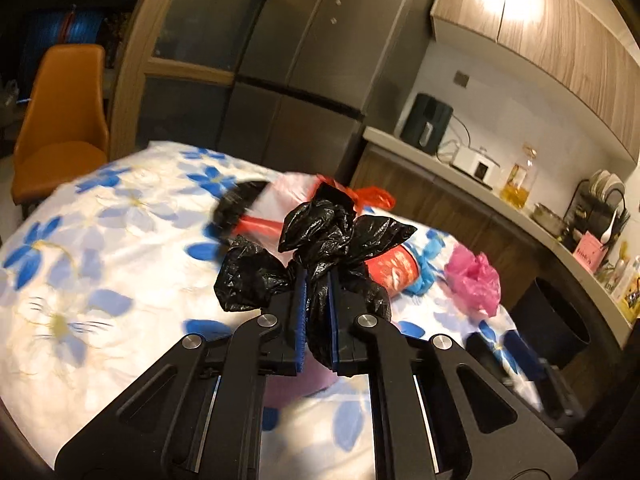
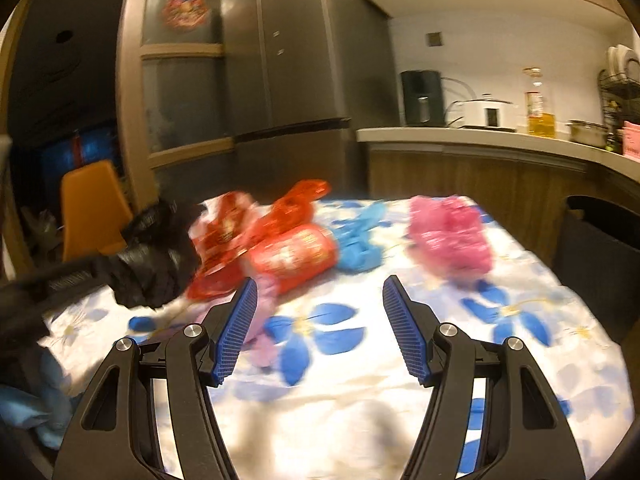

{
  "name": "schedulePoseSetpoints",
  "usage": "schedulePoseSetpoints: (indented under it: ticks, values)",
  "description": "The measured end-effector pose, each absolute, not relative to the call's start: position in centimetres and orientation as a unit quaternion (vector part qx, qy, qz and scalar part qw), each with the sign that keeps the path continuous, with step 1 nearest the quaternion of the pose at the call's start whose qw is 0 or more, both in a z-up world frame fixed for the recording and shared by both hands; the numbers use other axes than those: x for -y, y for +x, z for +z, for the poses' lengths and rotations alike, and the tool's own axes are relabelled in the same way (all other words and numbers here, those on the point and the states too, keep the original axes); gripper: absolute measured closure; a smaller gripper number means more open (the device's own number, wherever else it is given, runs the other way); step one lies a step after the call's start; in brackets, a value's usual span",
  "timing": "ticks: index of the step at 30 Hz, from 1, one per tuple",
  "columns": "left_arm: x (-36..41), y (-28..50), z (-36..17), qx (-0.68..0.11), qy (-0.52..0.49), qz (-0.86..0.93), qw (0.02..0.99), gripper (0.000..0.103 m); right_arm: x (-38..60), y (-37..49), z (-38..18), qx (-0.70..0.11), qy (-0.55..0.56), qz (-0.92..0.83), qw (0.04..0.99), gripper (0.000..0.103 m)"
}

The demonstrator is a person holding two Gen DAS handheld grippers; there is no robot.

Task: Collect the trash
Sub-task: 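Grasp the black plastic bag with the left tool and lift it, then grasp the purple glove with the right tool while the left tool holds the black bag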

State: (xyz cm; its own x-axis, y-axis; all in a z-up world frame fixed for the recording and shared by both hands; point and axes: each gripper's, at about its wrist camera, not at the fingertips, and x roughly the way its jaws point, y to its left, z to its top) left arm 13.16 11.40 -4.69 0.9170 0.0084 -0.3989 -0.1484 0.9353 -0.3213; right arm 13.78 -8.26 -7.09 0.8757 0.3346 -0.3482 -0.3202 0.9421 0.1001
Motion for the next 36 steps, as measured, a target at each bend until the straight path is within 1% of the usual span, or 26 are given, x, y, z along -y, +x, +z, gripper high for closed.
schedulePoseSetpoints:
  ticks: [5, 12, 13, 15, 17, 21, 23, 24, 26, 27, 29, 32, 36]
  values:
    - [-13.2, 10.5, -3.9, -0.173, -0.172, 0.071, 0.967, 0.095, 5.1, 14.0, -7.8, -0.193, 0.008, 0.201, 0.96, 0.038]
    - [-15.0, 9.0, -3.7, -0.165, -0.171, 0.093, 0.967, 0.095, 2.0, 14.9, -9.1, -0.218, -0.012, 0.215, 0.952, 0.039]
    - [-15.1, 9.0, -3.7, -0.165, -0.171, 0.094, 0.967, 0.095, 1.8, 15.1, -9.3, -0.223, -0.015, 0.214, 0.951, 0.043]
    - [-15.3, 8.8, -3.9, -0.168, -0.17, 0.094, 0.966, 0.095, 1.6, 15.6, -9.8, -0.235, -0.018, 0.212, 0.948, 0.046]
    - [-15.4, 8.7, -4.1, -0.171, -0.17, 0.094, 0.966, 0.095, 1.4, 16.1, -10.2, -0.248, -0.018, 0.213, 0.945, 0.053]
    - [-15.4, 8.5, -4.2, -0.172, -0.167, 0.094, 0.966, 0.095, 1.2, 16.6, -10.7, -0.259, -0.018, 0.224, 0.939, 0.059]
    - [-15.3, 8.4, -4.2, -0.172, -0.163, 0.096, 0.967, 0.095, 1.0, 16.6, -10.8, -0.261, -0.023, 0.233, 0.936, 0.069]
    - [-15.3, 8.4, -4.1, -0.173, -0.162, 0.096, 0.967, 0.095, 0.9, 16.6, -10.8, -0.263, -0.025, 0.236, 0.935, 0.071]
    - [-15.2, 8.4, -4.1, -0.174, -0.16, 0.095, 0.967, 0.095, 0.7, 16.6, -10.9, -0.264, -0.026, 0.241, 0.933, 0.079]
    - [-15.1, 8.4, -4.1, -0.174, -0.16, 0.095, 0.967, 0.095, 0.7, 16.5, -10.9, -0.265, -0.025, 0.245, 0.932, 0.081]
    - [-15.0, 8.3, -4.0, -0.173, -0.158, 0.095, 0.967, 0.095, 0.9, 16.5, -10.8, -0.266, -0.019, 0.25, 0.931, 0.09]
    - [-14.7, 8.2, -3.9, -0.173, -0.155, 0.093, 0.968, 0.095, 1.4, 16.0, -10.5, -0.26, -0.01, 0.255, 0.931, 0.095]
    - [-14.0, 8.1, -3.7, -0.171, -0.145, 0.093, 0.97, 0.095, 2.7, 14.5, -9.1, -0.236, 0.002, 0.254, 0.938, 0.097]
